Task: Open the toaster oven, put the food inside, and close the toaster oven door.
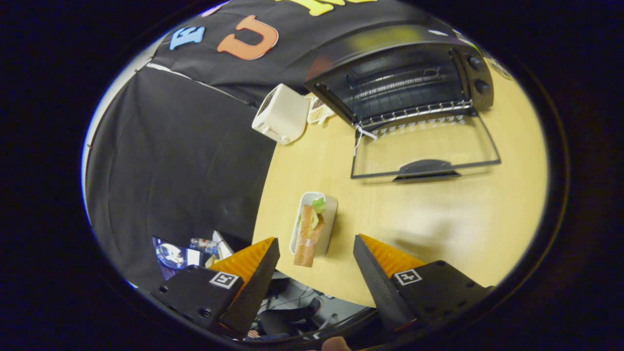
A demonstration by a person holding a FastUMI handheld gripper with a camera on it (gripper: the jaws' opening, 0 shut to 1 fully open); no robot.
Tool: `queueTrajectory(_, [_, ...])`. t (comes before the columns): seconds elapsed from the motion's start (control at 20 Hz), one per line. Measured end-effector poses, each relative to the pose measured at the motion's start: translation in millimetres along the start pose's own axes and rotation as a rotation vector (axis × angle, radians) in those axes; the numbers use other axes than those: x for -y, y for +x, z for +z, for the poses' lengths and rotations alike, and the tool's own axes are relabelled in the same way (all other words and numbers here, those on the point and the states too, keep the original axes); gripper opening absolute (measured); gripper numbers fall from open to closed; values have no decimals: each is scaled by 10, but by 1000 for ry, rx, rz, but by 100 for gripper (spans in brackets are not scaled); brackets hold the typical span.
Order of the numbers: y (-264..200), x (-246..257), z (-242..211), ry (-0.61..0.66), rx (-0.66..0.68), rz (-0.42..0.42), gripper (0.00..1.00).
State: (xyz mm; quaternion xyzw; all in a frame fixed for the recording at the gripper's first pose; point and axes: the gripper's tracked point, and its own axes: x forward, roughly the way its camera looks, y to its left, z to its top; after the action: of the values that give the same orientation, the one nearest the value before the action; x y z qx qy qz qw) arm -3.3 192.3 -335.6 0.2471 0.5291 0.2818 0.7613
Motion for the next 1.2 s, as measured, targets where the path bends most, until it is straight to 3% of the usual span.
queueTrajectory(0.35, [603,-106,-111,131,-155,51,88])
queueTrajectory(0.45, [703,-103,-118,140,-178,46,79])
queueTrajectory(0.7, [781,-87,-163,171,-207,37,43])
queueTrajectory(0.8, [729,-92,-147,156,-206,32,37])
queueTrajectory(1.2, [30,-416,103,180,-112,138,32])
